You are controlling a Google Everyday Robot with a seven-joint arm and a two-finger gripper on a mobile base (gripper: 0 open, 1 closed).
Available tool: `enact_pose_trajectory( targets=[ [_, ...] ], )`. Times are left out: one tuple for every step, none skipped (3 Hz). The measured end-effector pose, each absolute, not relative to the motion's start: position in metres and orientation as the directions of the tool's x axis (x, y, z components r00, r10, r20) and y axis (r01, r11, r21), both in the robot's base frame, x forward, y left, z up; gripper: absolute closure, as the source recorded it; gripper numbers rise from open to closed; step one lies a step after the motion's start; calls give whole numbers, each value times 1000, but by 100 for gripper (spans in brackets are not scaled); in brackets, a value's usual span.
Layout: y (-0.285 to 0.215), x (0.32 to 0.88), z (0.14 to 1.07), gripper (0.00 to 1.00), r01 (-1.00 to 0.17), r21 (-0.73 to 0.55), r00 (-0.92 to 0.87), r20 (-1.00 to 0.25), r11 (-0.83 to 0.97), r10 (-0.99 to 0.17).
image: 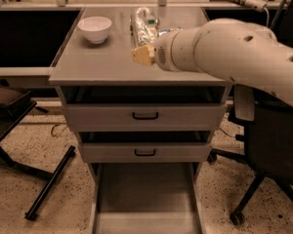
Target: Pick 7up can from bottom drawer and place on counter
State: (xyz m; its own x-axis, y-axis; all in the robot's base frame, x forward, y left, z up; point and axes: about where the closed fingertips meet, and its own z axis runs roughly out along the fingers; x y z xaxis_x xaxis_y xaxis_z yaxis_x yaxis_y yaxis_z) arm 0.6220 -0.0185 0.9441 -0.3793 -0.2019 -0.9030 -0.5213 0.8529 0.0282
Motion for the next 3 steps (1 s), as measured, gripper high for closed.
enact_pose_trajectory(
  targets=[
    [-1,652,945,100,-529,12,-363,-907,849,-213],
    [3,686,926,100,-502,-7,-401,-884,865,-240],
    [3,715,902,100,-451,-40,-459,-846,891,-270]
  ],
)
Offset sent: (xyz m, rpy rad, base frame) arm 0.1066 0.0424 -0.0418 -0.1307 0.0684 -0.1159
